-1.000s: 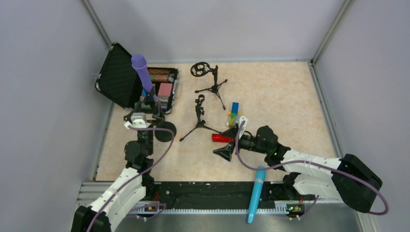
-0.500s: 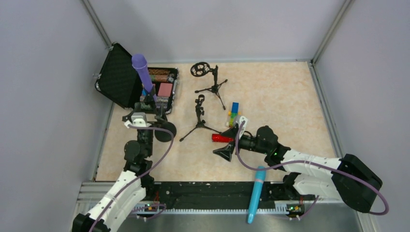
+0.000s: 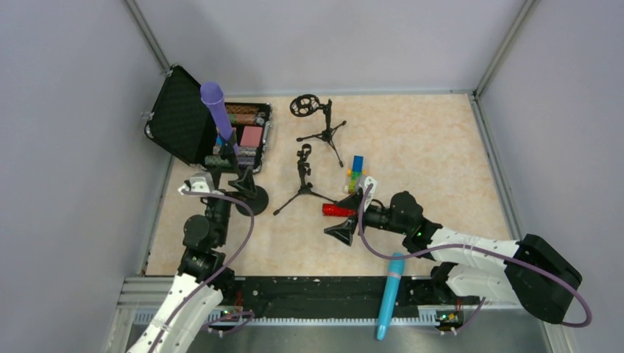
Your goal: Attach the microphones to the stand
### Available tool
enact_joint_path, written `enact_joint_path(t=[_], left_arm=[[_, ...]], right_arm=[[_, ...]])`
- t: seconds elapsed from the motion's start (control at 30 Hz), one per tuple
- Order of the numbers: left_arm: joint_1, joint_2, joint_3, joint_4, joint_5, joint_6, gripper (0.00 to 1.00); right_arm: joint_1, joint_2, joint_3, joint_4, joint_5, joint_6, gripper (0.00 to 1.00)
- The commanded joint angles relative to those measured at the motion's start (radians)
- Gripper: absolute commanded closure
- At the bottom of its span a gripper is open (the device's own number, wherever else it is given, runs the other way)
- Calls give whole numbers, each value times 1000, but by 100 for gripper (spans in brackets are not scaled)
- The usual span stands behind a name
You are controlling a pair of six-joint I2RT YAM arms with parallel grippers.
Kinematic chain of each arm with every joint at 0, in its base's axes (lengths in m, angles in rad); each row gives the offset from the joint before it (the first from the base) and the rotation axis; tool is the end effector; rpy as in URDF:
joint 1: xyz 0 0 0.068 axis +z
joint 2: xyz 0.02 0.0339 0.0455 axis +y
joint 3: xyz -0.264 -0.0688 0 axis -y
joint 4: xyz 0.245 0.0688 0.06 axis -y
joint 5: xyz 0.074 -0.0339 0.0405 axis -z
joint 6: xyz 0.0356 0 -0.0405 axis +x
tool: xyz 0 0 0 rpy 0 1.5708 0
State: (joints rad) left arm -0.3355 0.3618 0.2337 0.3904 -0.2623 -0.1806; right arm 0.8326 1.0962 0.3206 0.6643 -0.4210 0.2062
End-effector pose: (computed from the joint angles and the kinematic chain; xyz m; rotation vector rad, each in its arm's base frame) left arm 0.1243 -0.0336 0.2633 -0.1226 1.3167 -0.2675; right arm 0.1387 0.1741 0.2078 -0.8679 1.5810 1.1151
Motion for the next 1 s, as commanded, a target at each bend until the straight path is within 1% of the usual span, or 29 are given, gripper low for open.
enact_joint_path(t=[0.0,0.37,0.53,0.7,0.87,0.97], left_arm=[[3,-65,-5,-117,34,-113,1],[3,-159,43,-441,24,-252,1],[3,-233,22,-473,48,-303,1],[3,-320,-4,-560,-30,-445,1],[3,-381,-8,-634,-30,-487,1],[3,-376,-6,-644,-14,-512,1]], right_arm=[[-8,-2,31,19,-17,0,1],[-8,-15,21,27,-22,7,1],[-8,-21,20,25,-30,4,1],[-8,-35,15,31,-35,2,1],[-8,-41,11,33,-37,1,1],[-8,-39,8,46,-50,3,1]])
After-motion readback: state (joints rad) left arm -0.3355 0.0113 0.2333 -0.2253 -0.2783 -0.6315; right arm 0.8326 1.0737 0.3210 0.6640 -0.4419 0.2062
